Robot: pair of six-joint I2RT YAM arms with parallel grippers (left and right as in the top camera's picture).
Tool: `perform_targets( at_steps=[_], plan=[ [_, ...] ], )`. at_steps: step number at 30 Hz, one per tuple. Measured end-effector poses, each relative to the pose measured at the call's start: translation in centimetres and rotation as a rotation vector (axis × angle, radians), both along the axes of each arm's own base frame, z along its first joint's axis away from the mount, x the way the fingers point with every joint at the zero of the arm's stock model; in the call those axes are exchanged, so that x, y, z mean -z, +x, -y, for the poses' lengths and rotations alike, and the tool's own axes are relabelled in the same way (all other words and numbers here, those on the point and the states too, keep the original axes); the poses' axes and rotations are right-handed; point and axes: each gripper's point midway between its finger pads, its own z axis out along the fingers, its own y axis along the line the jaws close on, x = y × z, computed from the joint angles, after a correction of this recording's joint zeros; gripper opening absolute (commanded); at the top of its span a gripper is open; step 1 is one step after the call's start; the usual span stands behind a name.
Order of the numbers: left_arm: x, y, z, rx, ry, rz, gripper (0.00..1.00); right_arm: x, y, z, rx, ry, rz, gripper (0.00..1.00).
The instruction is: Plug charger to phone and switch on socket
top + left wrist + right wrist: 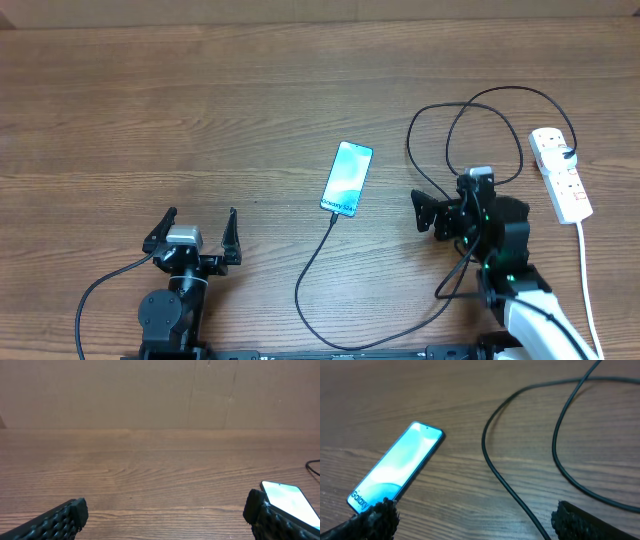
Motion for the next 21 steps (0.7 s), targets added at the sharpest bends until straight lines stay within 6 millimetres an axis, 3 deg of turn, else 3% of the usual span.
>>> perform_targets(
  at_steps=[11, 21],
  plan=[
    [0.0, 0.0, 0.0, 0.0, 0.0, 0.0, 0.99, 0.3, -2.9, 0.3, 0.02, 0.038, 0.133, 1.0],
    [0.0, 0.0, 0.0, 0.0, 0.0, 0.0, 1.0, -0.2, -3.7, 0.5, 0.029, 0.04, 0.133, 1.0]
  ],
)
